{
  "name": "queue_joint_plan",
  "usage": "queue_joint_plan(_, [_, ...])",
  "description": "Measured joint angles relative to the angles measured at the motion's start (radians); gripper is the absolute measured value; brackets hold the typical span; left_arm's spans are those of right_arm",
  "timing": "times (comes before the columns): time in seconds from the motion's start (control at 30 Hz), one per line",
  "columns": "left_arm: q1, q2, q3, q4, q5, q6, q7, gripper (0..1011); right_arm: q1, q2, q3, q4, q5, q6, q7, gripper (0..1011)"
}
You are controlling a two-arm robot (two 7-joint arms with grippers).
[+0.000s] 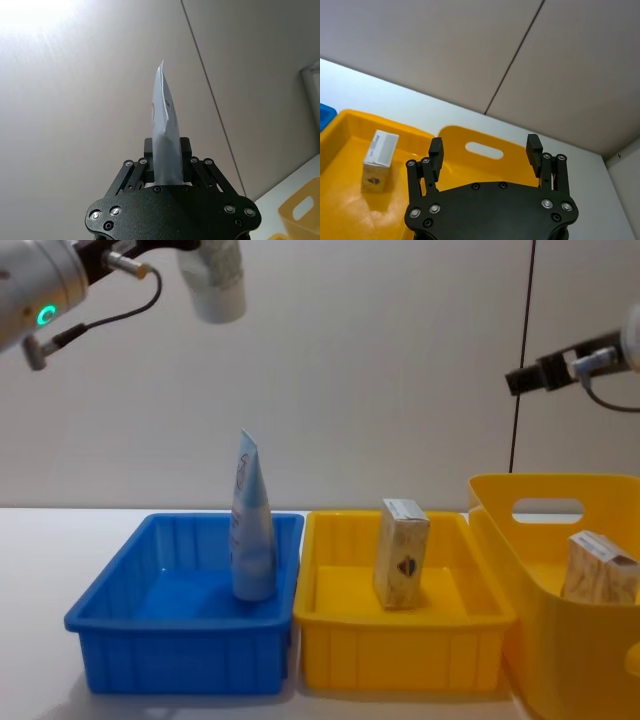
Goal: Bimanual collaborative sorting of washing and personal care products
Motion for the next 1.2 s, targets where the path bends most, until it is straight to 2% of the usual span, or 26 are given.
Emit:
queue_joint_plan(0.53, [-0.036, -0.044, 0.025, 0.045, -0.056, -0.032, -0.097, 259, 0.017, 0.041, -0.053, 0.002, 0.006, -0.164, 0.111, 1004])
queue_joint_plan(0.7, [-0.042, -0.058, 0.031, 0.063, -0.072, -0.038, -0.123, 259, 0.015, 0.048, -0.055, 0.002, 0.013, -0.196, 0.133, 1003])
queue_joint_plan(1.2, [-0.048, -0.082, 0.040, 0.088, -0.096, -0.042, -0.172, 259, -0.023, 0.038, -0.038, -0.007, 0.025, -0.260, 0.133, 1004])
